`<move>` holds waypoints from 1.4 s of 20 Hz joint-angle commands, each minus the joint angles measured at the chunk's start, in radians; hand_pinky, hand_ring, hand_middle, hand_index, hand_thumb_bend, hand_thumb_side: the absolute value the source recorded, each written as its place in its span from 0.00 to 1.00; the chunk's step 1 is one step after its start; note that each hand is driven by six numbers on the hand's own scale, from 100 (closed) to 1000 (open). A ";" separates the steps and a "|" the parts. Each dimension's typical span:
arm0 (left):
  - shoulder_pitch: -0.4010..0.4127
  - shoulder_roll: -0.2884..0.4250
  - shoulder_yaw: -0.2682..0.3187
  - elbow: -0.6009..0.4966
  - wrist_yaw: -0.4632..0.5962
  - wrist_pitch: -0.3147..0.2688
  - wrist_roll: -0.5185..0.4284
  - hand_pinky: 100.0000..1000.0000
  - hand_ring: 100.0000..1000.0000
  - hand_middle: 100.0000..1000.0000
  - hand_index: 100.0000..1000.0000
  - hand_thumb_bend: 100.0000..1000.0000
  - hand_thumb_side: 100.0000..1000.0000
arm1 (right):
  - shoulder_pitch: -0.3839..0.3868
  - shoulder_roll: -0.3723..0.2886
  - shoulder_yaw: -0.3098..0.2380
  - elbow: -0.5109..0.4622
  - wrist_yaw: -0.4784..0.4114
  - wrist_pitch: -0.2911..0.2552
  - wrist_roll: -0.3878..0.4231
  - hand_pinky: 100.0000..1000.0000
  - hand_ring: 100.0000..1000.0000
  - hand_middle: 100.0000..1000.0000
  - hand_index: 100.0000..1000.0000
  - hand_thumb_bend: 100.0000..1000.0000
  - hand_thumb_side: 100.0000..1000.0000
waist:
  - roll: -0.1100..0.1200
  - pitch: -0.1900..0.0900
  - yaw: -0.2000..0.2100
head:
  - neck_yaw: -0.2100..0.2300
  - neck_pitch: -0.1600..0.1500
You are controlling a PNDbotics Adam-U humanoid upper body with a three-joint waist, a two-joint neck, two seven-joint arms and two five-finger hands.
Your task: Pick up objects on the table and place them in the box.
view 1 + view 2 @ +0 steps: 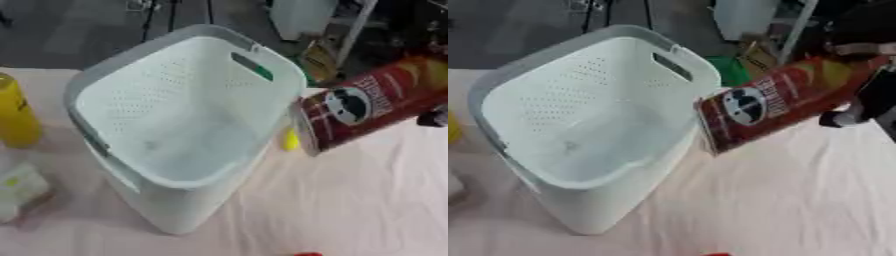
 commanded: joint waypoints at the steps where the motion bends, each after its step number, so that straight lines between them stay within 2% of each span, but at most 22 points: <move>1: -0.006 0.025 0.006 -0.015 -0.004 0.000 0.004 0.79 0.84 0.81 0.87 0.15 1.00 | -0.079 0.014 -0.024 0.064 -0.005 -0.021 -0.027 0.92 0.98 0.63 0.29 0.04 0.36 | 0.002 -0.026 0.003 | -0.003 -0.013; 6: -0.007 0.025 0.005 -0.015 -0.004 0.001 0.003 0.79 0.84 0.81 0.87 0.15 1.00 | -0.201 0.083 -0.004 0.176 0.035 -0.069 -0.073 0.91 0.98 0.62 0.28 0.03 0.35 | -0.004 -0.023 0.015 | -0.004 -0.018; 15: -0.017 0.020 0.000 -0.015 0.000 0.000 -0.001 0.79 0.84 0.81 0.87 0.15 1.00 | -0.343 0.188 0.022 0.261 0.115 -0.084 -0.213 0.91 0.97 0.61 0.28 0.02 0.35 | -0.014 -0.014 0.036 | -0.004 -0.045; 19: -0.027 0.014 -0.003 -0.015 0.005 -0.003 -0.004 0.79 0.84 0.81 0.87 0.15 1.00 | -0.378 0.235 0.046 0.278 0.172 -0.078 -0.307 0.90 0.96 0.60 0.28 0.05 0.33 | -0.018 -0.007 0.054 | -0.016 -0.061; 20: -0.029 0.012 -0.003 -0.015 0.006 -0.003 -0.005 0.79 0.84 0.81 0.87 0.15 1.00 | -0.384 0.246 0.054 0.285 0.188 -0.074 -0.338 0.90 0.96 0.59 0.28 0.10 0.36 | -0.018 -0.006 0.059 | -0.019 -0.065; 21: -0.031 0.010 -0.003 -0.015 0.007 -0.003 -0.005 0.79 0.84 0.81 0.87 0.15 1.00 | -0.389 0.257 0.059 0.290 0.203 -0.068 -0.372 0.90 0.96 0.59 0.28 0.06 0.32 | -0.019 -0.004 0.066 | -0.023 -0.070; 25: -0.036 0.003 -0.004 -0.015 0.010 -0.005 -0.006 0.79 0.84 0.81 0.87 0.15 1.00 | -0.396 0.291 0.083 0.310 0.245 -0.047 -0.484 0.90 0.95 0.56 0.27 0.07 0.30 | -0.019 0.001 0.079 | -0.031 -0.078; 28: -0.041 -0.004 -0.005 -0.015 0.014 -0.006 -0.007 0.79 0.84 0.81 0.87 0.15 1.00 | -0.391 0.326 0.106 0.306 0.253 -0.011 -0.587 0.90 0.95 0.55 0.27 0.07 0.30 | -0.019 0.005 0.085 | -0.033 -0.084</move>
